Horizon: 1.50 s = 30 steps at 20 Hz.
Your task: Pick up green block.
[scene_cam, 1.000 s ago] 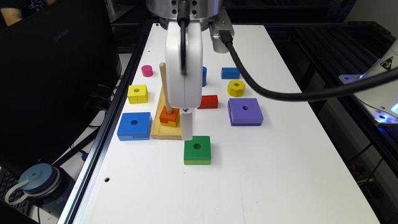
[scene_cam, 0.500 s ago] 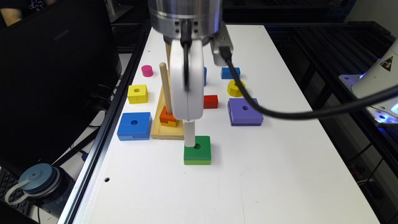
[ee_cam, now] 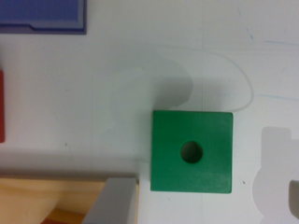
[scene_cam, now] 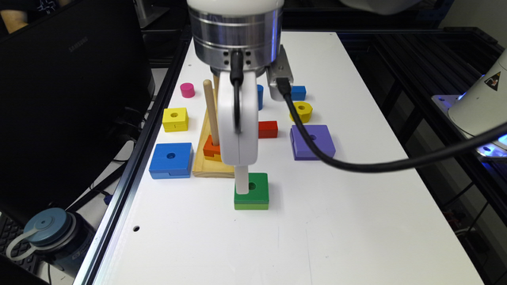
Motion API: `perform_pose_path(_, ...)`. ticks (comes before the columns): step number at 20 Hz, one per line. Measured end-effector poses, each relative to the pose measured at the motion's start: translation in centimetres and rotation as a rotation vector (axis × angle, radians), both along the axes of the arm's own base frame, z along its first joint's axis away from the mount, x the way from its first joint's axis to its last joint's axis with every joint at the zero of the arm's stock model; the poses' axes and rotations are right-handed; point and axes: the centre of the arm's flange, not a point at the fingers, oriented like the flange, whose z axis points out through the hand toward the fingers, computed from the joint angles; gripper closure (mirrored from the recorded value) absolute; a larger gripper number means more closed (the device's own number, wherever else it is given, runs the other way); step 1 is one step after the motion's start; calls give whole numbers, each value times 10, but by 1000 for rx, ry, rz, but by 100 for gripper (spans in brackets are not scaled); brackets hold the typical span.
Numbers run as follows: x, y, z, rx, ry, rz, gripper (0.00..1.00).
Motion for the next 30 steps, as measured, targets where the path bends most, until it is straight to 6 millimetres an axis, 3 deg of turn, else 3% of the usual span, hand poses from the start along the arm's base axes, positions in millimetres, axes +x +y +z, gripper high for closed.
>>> perform_pose_path(7, 0, 0, -20, 1, 2, 1, 0)
perform_pose_path(16, 0, 0, -21, 1, 2, 0, 0)
perform_pose_path(22, 0, -1, -51, 2, 2, 0, 0)
perform_pose_path(30, 0, 1, -51, 1, -2, -1, 0)
